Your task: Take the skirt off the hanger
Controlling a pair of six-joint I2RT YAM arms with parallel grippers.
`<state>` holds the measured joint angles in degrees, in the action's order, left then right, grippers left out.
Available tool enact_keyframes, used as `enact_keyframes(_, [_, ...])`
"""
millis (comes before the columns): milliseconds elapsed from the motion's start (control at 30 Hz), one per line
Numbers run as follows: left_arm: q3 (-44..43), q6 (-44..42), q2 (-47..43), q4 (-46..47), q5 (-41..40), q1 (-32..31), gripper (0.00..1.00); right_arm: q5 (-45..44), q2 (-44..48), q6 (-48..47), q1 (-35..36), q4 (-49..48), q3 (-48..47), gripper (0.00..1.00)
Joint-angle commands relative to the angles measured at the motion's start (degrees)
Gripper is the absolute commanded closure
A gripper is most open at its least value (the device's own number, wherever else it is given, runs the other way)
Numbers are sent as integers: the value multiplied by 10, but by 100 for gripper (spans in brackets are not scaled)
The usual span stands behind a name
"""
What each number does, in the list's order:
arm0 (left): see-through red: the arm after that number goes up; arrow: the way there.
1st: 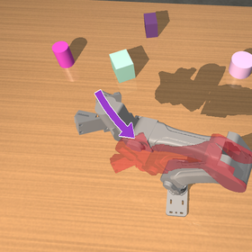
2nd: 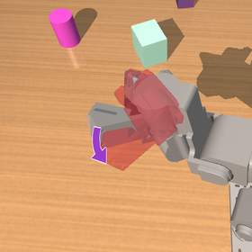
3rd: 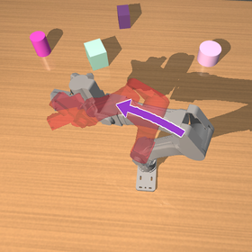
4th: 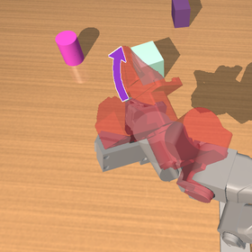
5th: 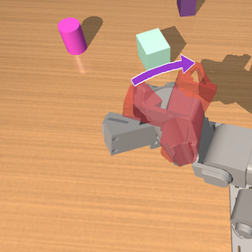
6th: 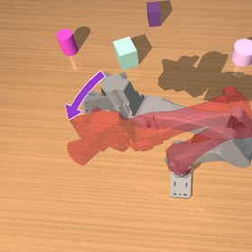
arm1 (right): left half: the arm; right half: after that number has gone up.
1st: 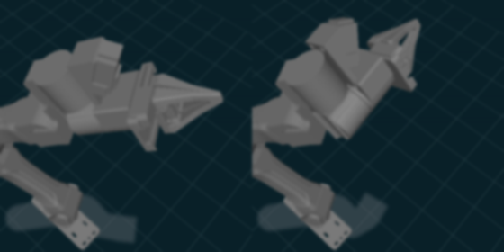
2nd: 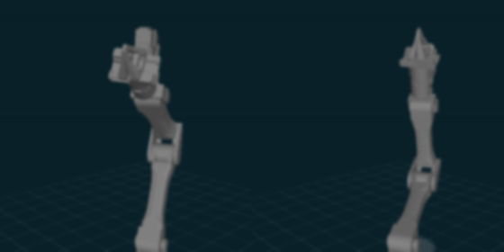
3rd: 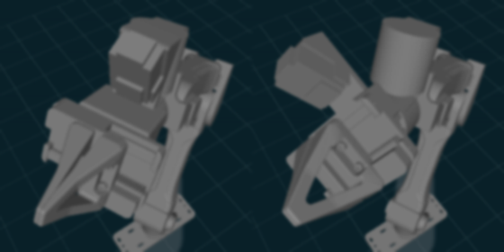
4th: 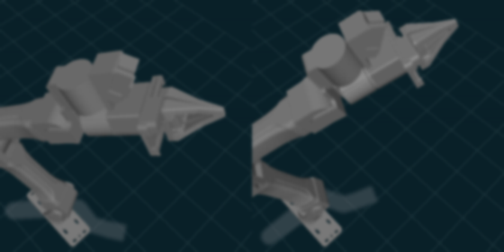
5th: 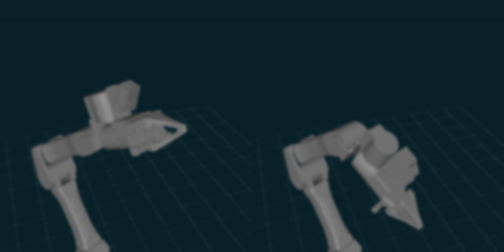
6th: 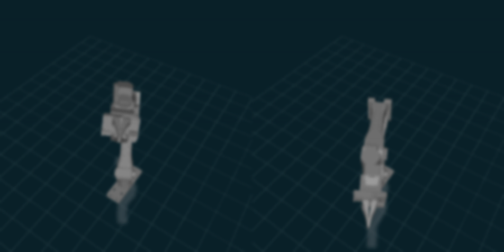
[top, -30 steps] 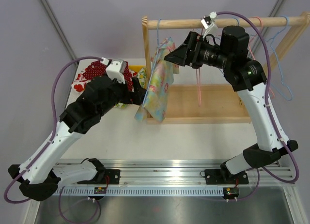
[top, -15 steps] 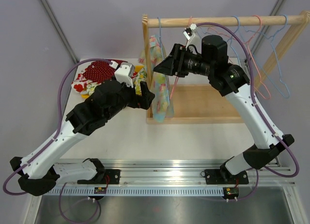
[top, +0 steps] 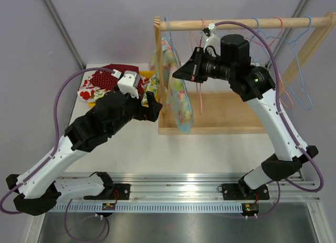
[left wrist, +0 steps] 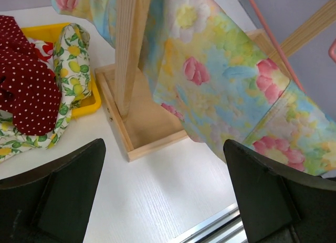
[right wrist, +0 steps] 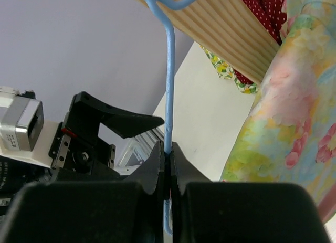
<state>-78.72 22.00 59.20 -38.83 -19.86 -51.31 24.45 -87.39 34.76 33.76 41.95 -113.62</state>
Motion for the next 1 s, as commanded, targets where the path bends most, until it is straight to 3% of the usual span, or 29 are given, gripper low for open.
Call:
enact_keyframes(0, [-10,-21,-24,45,30,-23,1,-6,6,-25,4,13,-101,100])
enact_keyframes(167, [-24,-54,19,58,-15,-148,1,-27,9,-33,4,55,-152,100])
enact_keyframes(367, [-17,-60,43,117,-54,-267,1,-46,41,-34,4,53,-119,100])
enact_keyframes(700, [-35,-84,103,174,-64,-297,1,-44,91,-15,4,36,-87,100])
enact_keyframes(867, [-64,-95,151,166,-112,-301,1,-36,104,-5,4,25,-79,100])
enact_keyframes(900, [-65,-96,155,171,-134,-302,26,-34,108,-4,4,24,-78,100])
enact_keyframes(967, [-71,-90,165,169,-163,-302,61,-34,111,-4,4,25,-78,100])
